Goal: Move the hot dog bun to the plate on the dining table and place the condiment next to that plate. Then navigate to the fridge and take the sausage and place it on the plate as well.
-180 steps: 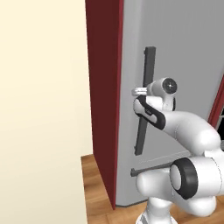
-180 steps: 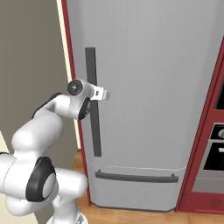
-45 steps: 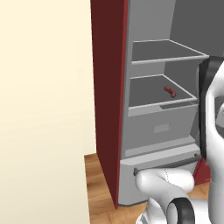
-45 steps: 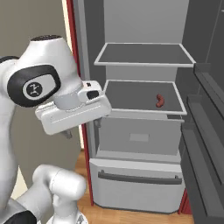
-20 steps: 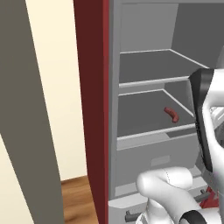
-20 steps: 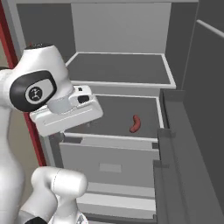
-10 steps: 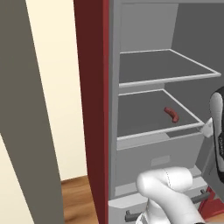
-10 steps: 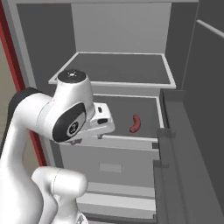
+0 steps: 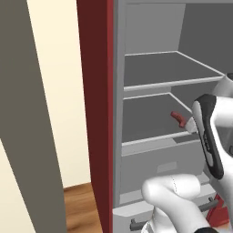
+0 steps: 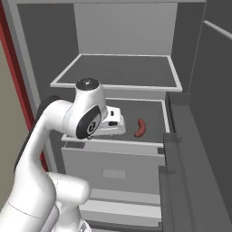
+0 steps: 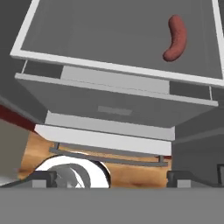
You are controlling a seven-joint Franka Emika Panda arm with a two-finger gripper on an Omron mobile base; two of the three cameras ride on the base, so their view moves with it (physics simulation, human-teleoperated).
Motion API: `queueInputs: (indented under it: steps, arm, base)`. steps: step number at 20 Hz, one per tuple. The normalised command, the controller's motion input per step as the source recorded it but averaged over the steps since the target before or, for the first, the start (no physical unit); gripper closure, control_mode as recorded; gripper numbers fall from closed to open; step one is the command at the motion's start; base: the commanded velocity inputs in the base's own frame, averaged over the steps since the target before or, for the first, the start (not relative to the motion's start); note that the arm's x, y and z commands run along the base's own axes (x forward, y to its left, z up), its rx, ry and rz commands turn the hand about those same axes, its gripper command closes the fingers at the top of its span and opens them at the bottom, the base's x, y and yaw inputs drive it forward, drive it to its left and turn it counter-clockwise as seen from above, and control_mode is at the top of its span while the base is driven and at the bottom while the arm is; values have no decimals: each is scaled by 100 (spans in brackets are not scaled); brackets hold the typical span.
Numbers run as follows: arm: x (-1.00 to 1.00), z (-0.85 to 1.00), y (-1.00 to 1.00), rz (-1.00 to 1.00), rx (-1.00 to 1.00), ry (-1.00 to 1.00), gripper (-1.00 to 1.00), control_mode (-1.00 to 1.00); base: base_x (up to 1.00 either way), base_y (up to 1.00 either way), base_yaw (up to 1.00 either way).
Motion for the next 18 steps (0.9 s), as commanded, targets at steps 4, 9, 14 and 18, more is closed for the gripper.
queueInputs:
  steps: [4, 9, 14, 18]
  arm:
    - [72, -46, -31, -17, 8, -8, -100, -100]
    - [91, -26, -48, -20, 0, 0, -100, -100]
    - [85, -28, -53, -11, 0, 1, -100, -100]
    - [58, -60, -24, -4, 0, 0, -100, -100]
  base:
    - [0, 0, 0]
    - [0, 0, 0]
    - [0, 0, 0]
    - [0, 0, 0]
